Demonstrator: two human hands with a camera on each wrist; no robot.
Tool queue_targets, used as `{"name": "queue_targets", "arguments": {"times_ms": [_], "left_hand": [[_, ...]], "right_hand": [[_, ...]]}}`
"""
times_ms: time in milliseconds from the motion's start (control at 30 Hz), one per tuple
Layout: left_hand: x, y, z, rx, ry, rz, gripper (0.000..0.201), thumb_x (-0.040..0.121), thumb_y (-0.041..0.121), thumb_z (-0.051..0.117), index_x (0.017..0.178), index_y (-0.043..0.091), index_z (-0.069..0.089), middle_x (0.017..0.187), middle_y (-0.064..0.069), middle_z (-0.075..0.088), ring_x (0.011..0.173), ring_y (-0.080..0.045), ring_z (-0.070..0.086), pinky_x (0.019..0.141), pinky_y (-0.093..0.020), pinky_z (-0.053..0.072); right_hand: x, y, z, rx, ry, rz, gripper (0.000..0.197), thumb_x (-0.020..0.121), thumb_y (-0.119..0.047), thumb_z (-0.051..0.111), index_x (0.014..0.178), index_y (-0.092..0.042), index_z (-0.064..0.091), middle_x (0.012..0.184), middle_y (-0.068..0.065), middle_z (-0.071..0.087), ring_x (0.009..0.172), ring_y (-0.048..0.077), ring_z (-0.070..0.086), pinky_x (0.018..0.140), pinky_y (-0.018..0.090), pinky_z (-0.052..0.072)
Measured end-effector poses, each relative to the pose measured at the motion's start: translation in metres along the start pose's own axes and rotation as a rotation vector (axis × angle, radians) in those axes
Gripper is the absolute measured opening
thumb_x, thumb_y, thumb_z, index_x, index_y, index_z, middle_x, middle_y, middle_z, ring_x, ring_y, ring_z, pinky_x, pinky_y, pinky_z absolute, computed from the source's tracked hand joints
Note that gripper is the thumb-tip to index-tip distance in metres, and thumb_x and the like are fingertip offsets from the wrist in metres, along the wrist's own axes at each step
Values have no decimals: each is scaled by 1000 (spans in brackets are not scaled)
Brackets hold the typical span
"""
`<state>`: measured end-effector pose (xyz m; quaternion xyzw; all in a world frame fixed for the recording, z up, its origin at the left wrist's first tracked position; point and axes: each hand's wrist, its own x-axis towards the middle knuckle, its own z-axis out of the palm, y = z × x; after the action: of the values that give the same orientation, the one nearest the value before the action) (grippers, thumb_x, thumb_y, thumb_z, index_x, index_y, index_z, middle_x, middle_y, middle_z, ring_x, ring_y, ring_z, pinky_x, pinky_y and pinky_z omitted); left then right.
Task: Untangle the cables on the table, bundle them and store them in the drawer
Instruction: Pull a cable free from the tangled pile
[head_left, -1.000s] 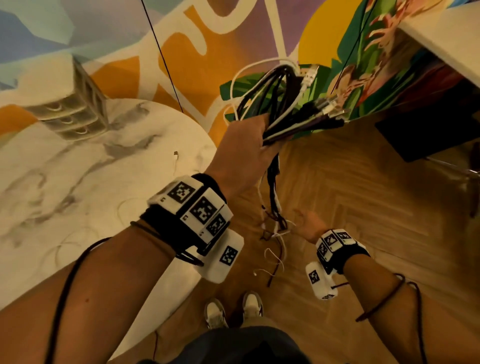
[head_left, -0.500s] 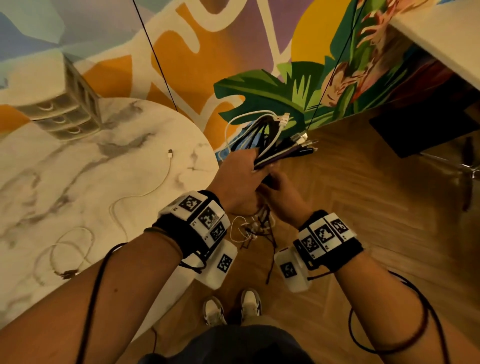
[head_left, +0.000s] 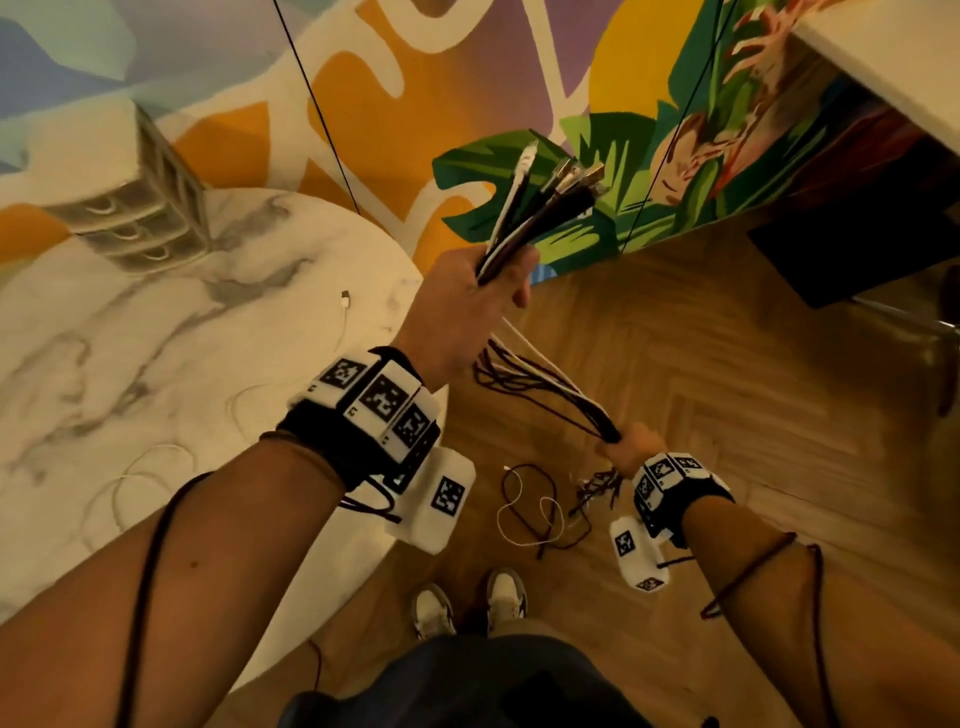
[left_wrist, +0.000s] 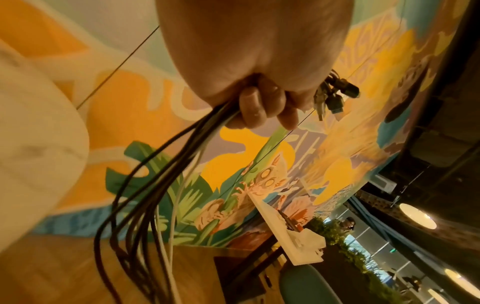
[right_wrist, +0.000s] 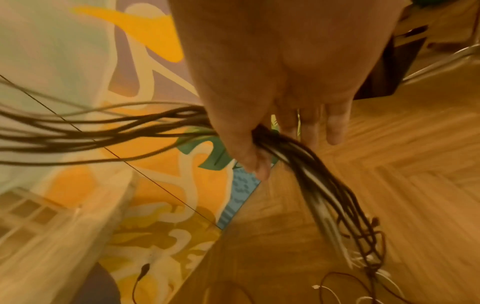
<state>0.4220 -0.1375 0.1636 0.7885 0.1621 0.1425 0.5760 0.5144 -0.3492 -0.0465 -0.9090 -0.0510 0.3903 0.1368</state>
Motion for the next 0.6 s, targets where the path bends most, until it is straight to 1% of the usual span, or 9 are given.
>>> {"name": "queue_targets", "arguments": {"times_ms": [100, 167, 233, 267, 333, 400, 433, 500, 600], "left_hand": [[-11, -3, 25, -172, -94, -57, 41, 96, 35, 46, 64, 11, 57, 40, 10, 38, 40, -9, 31, 45, -23, 28], [-17, -9, 42, -214, -166, -90, 41, 96, 35, 45, 64, 12, 57, 41, 9, 39, 41, -9, 31, 46, -23, 29], [-21, -16, 54, -227, -208, -123, 41, 96, 33, 47, 61, 16, 55, 41, 7, 38, 41, -10, 31, 46, -24, 28], [-20, -21, 58, -216, -223, -141, 40, 96, 31, 48, 60, 16, 55, 41, 7, 38, 40, -10, 32, 47, -25, 28], [-20, -27, 61, -163, -242, -167, 34, 96, 27, 51, 65, 13, 58, 45, 9, 45, 39, -5, 38, 48, -22, 32], [-24, -30, 62, -124, -275, -179, 14, 93, 17, 54, 84, 9, 61, 65, 10, 56, 51, 0, 53, 53, -16, 41], [-28, -30, 62, -109, -315, -174, 7, 92, 11, 54, 93, 8, 60, 79, 6, 59, 65, 0, 59, 59, -15, 46], [-36, -33, 62, -86, -373, -162, 22, 88, -1, 54, 109, 8, 57, 99, 5, 57, 94, -6, 59, 74, -15, 51], [-43, -39, 58, 2, -351, -134, 46, 88, -4, 52, 132, 8, 46, 105, 16, 49, 104, 0, 50, 75, 1, 40]], "right_hand": [[-5, 2, -6, -29, 14, -78, 19, 91, -24, 57, 104, -15, 66, 96, 8, 64, 78, 21, 61, 68, 29, 50], [-17, -7, -19, 199, 87, -250, 26, 91, -17, 56, 116, -17, 64, 105, 4, 66, 93, 21, 64, 85, 33, 52], [-43, -26, -39, 502, 83, -477, 32, 91, -5, 51, 117, -19, 63, 106, -4, 66, 92, 16, 61, 83, 28, 52], [-60, -37, -49, 619, 0, -592, 36, 89, -1, 47, 116, -18, 63, 108, -4, 66, 96, 17, 61, 82, 26, 51], [-89, -56, -65, 906, -259, -769, 38, 80, -5, 50, 117, 0, 58, 113, 12, 61, 104, 26, 57, 88, 30, 50], [-109, -72, -73, 1115, -440, -768, 47, 71, -19, 62, 112, 3, 56, 109, 16, 56, 98, 26, 55, 79, 27, 51], [-117, -78, -74, 1101, -443, -758, 44, 75, -24, 63, 113, -3, 59, 109, 10, 61, 96, 20, 58, 74, 23, 50], [-124, -91, -70, 875, -331, -761, 33, 88, -30, 58, 114, -11, 65, 112, 1, 68, 101, 13, 65, 79, 25, 52], [-125, -101, -61, 800, -295, -727, 32, 93, -28, 50, 109, -6, 68, 114, 5, 69, 108, 13, 64, 90, 26, 51]]}}
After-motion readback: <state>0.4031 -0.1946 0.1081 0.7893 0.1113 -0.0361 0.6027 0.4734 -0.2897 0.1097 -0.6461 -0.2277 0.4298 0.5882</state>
